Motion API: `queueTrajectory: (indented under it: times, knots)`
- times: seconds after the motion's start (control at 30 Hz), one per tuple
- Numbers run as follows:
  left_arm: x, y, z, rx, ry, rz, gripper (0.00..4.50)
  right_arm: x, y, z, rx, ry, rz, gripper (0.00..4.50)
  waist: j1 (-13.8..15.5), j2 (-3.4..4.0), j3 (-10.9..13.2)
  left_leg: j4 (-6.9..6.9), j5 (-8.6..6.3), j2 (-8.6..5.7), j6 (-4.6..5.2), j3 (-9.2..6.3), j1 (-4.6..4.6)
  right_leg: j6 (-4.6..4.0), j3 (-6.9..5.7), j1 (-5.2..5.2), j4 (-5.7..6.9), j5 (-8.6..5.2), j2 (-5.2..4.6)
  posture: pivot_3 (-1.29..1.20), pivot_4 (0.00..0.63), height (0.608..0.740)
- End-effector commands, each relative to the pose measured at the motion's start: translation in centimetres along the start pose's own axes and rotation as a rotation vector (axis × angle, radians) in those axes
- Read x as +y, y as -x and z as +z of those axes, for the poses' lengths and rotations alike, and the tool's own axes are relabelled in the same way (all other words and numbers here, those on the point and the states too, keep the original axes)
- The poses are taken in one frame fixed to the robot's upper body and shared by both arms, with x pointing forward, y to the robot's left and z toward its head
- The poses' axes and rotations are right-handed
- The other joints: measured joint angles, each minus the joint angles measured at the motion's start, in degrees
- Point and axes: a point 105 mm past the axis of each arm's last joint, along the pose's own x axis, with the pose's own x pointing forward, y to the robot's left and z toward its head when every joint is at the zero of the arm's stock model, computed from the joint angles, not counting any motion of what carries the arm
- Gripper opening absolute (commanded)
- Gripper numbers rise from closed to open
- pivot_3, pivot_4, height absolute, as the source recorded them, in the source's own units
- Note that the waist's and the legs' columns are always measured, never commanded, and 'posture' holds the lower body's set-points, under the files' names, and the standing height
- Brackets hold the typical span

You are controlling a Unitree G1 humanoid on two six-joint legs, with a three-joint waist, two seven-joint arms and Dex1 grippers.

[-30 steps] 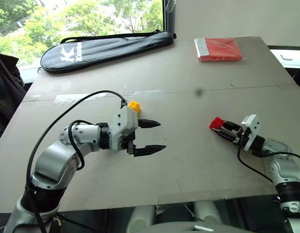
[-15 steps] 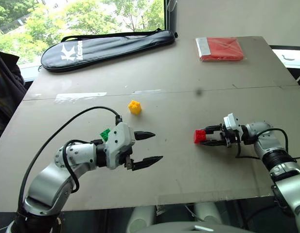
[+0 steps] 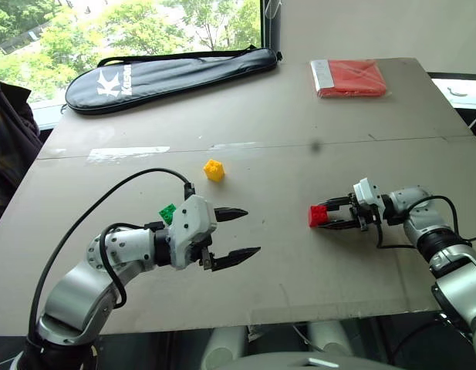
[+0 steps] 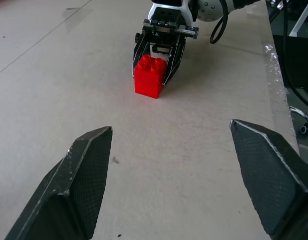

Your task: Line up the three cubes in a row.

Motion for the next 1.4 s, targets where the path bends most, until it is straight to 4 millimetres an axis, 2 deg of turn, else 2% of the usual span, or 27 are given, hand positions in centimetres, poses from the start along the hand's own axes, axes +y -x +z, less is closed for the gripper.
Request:
queueTrajectory:
  times: [0.03, 0.07, 0.13, 0.7, 1.03, 1.17, 1.27, 1.4]
  knots:
    - [-0.2, 0.0, 0.8, -0.019, -0.039, -0.01, 3.85, 0.3, 0.9, -0.4, 0.048, -0.015, 0.037, 3.06, 0.01, 0.0, 0.0, 0.0, 0.0, 0.0, 0.0, -0.01, -0.01, 0.0, -0.01, 0.0, 0.0, 0.0, 0.01, 0.0, 0.15, 0.732]
    - [-0.2, 0.0, 0.8, -0.02, -0.038, -0.011, 3.85, 0.3, 1.0, -0.5, 0.058, -0.018, 0.036, 3.4, 0.0, 0.0, 0.0, 0.0, 0.0, 0.0, 0.0, -0.01, -0.01, 0.0, -0.01, 0.0, 0.0, 0.0, 0.0, 0.0, 0.15, 0.732]
    - [-0.2, 0.0, 0.8, -0.02, -0.037, -0.012, 3.85, 0.2, 1.2, -0.6, 0.066, -0.023, 0.028, 4.46, -0.06, 0.0, 0.0, 0.0, 0.0, 0.0, 0.0, 0.0, 0.0, 0.0, 0.0, 0.0, 0.0, 0.0, 0.0, 0.0, 0.15, 0.732]
    - [-0.3, -0.6, 0.8, -0.027, -0.04, -0.027, 3.85, -1.0, 2.1, -0.7, 0.087, -0.046, -0.046, 4.46, -0.02, 0.0, 0.0, 0.02, 0.0, 0.0, 0.0, 0.02, 0.01, -0.01, 0.02, 0.01, 0.01, 0.01, 0.03, 0.0, 0.15, 0.732]
    - [-0.4, -0.5, 0.6, -0.026, -0.036, -0.023, 3.85, -0.9, 2.1, -0.9, 0.082, -0.046, -0.055, 4.46, -0.03, 0.0, 0.0, 0.05, 0.01, 0.0, 0.0, 0.03, 0.02, -0.04, 0.03, 0.01, 0.03, 0.04, 0.03, 0.0, 0.15, 0.732]
    - [0.0, 0.7, 0.3, -0.066, 0.001, 0.079, 3.85, -0.5, 2.4, -0.1, 0.043, -0.001, -0.052, 4.46, -0.03, 0.0, 0.0, 0.04, 0.01, 0.01, 0.0, 0.02, 0.01, -0.04, 0.03, 0.0, 0.03, 0.05, 0.03, 0.0, 0.15, 0.732]
    - [-0.1, 1.6, -0.4, -0.085, 0.017, 0.205, 3.85, -0.7, 3.4, 1.0, -0.019, 0.021, -0.103, 4.46, -0.04, 0.0, 0.0, 0.0, 0.0, 0.02, 0.0, 0.02, -0.03, -0.04, 0.02, -0.03, 0.0, 0.05, -0.02, 0.0, 0.15, 0.732]
    - [0.6, 3.1, -1.1, -0.172, 0.087, 0.498, 3.85, -0.2, 5.8, 2.2, -0.119, 0.002, -0.186, 4.46, 0.04, 0.01, 0.0, -0.02, -0.01, 0.01, 0.01, 0.08, -0.18, -0.04, 0.08, -0.22, 0.0, 0.05, -0.14, 0.0, 0.15, 0.732]
